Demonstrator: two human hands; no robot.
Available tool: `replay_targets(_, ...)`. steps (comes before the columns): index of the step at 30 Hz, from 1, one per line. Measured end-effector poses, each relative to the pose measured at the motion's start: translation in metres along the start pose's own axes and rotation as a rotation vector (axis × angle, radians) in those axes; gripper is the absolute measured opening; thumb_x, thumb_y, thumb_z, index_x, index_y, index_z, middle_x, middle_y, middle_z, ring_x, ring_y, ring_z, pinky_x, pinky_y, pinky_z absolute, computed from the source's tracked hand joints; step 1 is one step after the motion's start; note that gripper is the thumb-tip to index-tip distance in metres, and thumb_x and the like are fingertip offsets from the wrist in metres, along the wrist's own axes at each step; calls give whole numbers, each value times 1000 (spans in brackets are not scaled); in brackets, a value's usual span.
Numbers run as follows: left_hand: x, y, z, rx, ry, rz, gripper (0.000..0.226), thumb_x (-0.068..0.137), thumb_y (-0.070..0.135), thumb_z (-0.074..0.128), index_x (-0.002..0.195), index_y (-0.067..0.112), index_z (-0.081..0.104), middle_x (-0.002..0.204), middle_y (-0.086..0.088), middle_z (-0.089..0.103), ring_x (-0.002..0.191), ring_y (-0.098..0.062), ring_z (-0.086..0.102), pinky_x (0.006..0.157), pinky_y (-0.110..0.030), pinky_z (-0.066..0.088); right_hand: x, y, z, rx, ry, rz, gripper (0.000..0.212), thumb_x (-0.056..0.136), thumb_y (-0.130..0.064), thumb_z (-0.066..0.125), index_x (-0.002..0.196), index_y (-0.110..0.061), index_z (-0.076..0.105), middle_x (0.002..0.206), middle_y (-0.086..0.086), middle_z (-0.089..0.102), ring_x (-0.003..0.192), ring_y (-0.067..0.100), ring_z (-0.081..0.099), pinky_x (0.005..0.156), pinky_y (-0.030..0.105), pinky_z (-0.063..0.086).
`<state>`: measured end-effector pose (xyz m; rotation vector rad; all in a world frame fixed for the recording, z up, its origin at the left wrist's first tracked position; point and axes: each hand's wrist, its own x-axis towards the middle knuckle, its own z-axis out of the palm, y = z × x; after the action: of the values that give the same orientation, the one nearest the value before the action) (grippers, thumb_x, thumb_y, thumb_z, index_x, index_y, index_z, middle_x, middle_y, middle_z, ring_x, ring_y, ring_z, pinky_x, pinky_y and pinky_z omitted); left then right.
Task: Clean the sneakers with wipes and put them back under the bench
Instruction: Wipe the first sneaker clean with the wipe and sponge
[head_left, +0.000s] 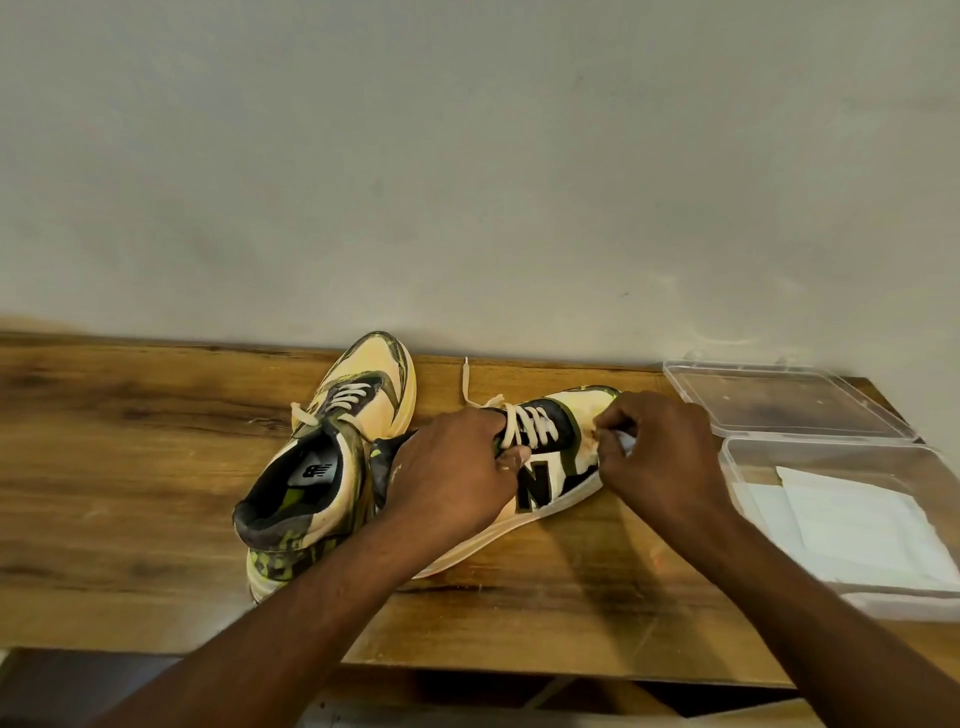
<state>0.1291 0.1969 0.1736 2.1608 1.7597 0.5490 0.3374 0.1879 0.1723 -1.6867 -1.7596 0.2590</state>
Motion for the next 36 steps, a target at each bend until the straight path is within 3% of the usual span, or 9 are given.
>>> replay_targets(2,0,0,1,2,2,-3,28,99,48,62,115,28,73,108,5,76,98,-21,70,72,-30,48,-4,-4,4,37,9,12,16,80,-4,80,83,-19,78,80,-11,72,77,4,66,72,26,58)
replay_targets(7,1,-1,0,0,12,4,28,97,45,65,119,29,74,108,5,77,96,-22,70,68,-28,44,-22,-28,19,119,-160,-56,20,82,-4,80,91,-22,79,88,-11,74,84,2,68,80,26,61)
replay_targets(12,1,-3,-3,3,-9,14,29,100,48,61,115,27,73,107,5,77,96,-20,70,69,-29,45,6,3,-2,-3,39,-33,16,80,-3,78,80,-19,74,80,-8,70,77,9,65,72,41,60)
replay_targets(17,0,-1,-5,0,7,10,29,99,45,64,122,29,72,110,5,77,98,-20,70,68,-26,41,-22,-26,16,97,-167,-54,22,81,-3,80,88,-23,77,85,-15,71,80,-1,66,75,19,59)
replay_targets(20,0,-2,-5,4,7,12,30,99,46,63,123,30,71,111,5,77,99,-20,70,69,-27,42,-19,-21,14,75,-163,-101,22,80,-2,82,87,-22,78,85,-12,70,80,0,65,73,25,60)
replay_targets(25,0,-6,-4,-7,-14,20,31,101,49,59,121,29,71,110,7,76,99,-18,69,70,-28,42,-5,-2,7,-5,-13,-86,22,79,-1,80,79,-21,72,79,-10,66,76,3,60,66,33,56)
replay_targets(31,1,-7,-5,9,-13,17,31,100,49,59,122,30,71,111,7,76,98,-18,69,69,-28,42,-24,-16,19,80,-123,-69,23,78,-5,83,88,-25,79,85,-16,72,80,-2,66,75,18,58)
replay_targets(36,1,-7,-6,10,-24,28,30,101,49,59,121,31,70,111,9,76,99,-17,69,71,-29,45,-10,-2,3,39,-22,-76,21,78,1,81,82,-20,77,81,-10,69,78,2,63,72,38,62)
